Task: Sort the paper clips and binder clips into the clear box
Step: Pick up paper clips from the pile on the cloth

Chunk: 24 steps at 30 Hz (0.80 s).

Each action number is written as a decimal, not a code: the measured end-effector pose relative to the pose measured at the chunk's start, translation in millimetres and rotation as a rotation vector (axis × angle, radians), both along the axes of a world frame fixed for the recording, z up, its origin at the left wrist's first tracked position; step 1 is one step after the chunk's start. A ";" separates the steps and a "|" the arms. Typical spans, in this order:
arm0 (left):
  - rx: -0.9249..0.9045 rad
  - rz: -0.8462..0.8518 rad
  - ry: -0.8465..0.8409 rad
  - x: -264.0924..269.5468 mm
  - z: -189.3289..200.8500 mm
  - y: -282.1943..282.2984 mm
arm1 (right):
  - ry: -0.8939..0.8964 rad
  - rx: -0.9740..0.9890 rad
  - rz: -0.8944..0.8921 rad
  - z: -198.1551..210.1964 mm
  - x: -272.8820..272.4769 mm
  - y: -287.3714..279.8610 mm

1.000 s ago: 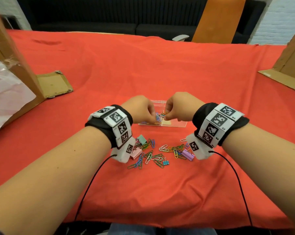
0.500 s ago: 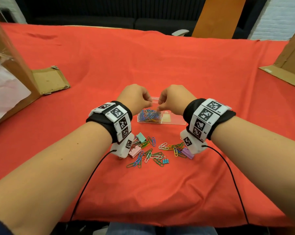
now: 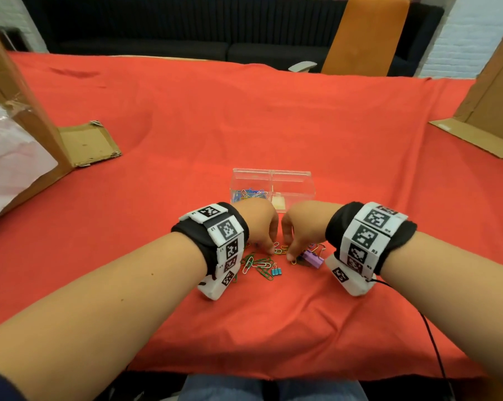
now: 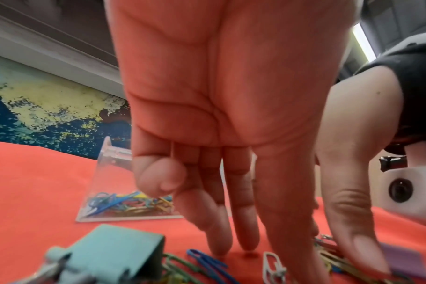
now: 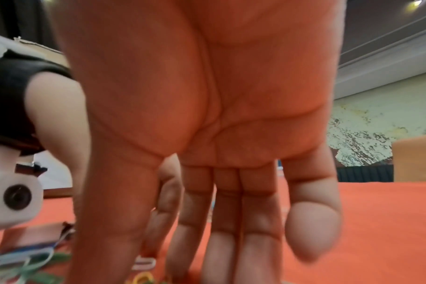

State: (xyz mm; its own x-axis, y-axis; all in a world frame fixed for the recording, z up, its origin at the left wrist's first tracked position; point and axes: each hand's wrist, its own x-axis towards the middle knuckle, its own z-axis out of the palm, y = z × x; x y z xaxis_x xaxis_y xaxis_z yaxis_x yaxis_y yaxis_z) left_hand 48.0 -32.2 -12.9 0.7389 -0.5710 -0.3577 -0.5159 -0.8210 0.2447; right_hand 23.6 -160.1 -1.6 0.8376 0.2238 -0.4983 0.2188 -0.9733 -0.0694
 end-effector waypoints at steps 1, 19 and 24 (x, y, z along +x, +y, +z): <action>0.022 -0.009 0.001 -1.6 -0.3 -1.6 | -0.008 -0.013 0.005 -1.3 -1.2 0.7; 0.005 0.007 -0.048 -3.2 10.0 2.9 | -0.076 0.125 -0.012 -1.7 4.3 7.5; -0.187 0.099 -0.170 13.9 33.5 17.7 | -0.236 0.320 -0.117 21.7 21.1 2.0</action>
